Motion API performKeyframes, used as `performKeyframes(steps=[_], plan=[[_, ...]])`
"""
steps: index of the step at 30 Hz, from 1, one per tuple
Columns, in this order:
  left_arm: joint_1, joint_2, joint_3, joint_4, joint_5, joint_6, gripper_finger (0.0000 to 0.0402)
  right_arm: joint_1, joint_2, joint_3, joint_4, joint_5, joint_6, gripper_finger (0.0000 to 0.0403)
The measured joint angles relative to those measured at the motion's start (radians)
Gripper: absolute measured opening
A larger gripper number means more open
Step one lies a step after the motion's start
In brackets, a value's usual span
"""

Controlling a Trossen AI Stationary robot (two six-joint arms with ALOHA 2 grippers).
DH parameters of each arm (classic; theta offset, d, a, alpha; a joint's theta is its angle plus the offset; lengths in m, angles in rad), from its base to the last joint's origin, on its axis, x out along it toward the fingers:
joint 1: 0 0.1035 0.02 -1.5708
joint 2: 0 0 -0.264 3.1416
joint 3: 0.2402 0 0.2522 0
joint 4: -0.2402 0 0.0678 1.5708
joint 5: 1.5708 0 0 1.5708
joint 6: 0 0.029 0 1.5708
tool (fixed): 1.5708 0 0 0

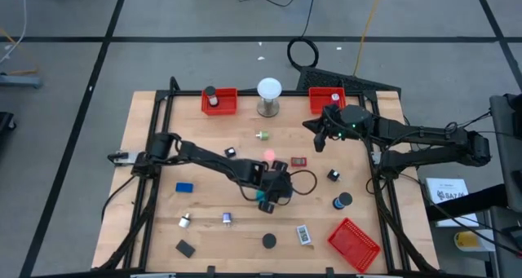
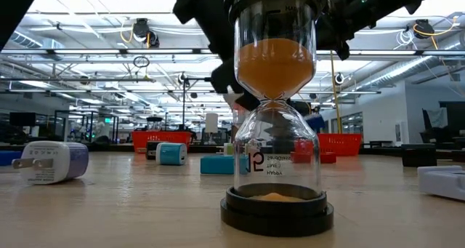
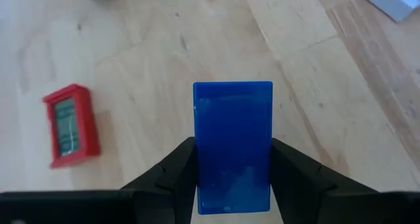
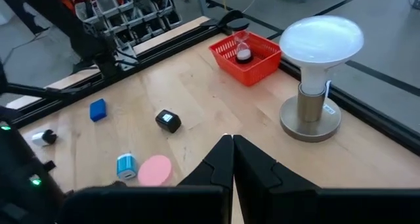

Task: Pick & Place Office items
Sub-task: Put the blue digital clock into the bottom right red bin

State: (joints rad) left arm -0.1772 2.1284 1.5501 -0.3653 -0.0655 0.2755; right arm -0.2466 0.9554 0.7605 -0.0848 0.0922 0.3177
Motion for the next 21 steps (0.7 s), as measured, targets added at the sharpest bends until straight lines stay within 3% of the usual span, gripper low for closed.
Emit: performKeyframes(steps=[11,15,18,21], plan=[[-0.002,0.013,-0.002,0.02,0.007,-0.011,0.0216,0.0,0.0,0.0,0.0,-0.019,0.009,0.0],[-0.004,-0.023,-0.001,-0.072,-0.055,-0.024,0.0225,0.0,0.0,0.0,-0.002,-0.019,0.011,0.0],[-0.005,-0.109,0.021,-0.195,-0.089,-0.141,0.0206,0.0,0.0,0.0,-0.002,-0.019,0.011,0.0],[0.0,-0.224,0.017,-0.296,-0.081,-0.275,0.0156,0.0,0.0,0.0,-0.002,-0.019,0.0,0.0]])
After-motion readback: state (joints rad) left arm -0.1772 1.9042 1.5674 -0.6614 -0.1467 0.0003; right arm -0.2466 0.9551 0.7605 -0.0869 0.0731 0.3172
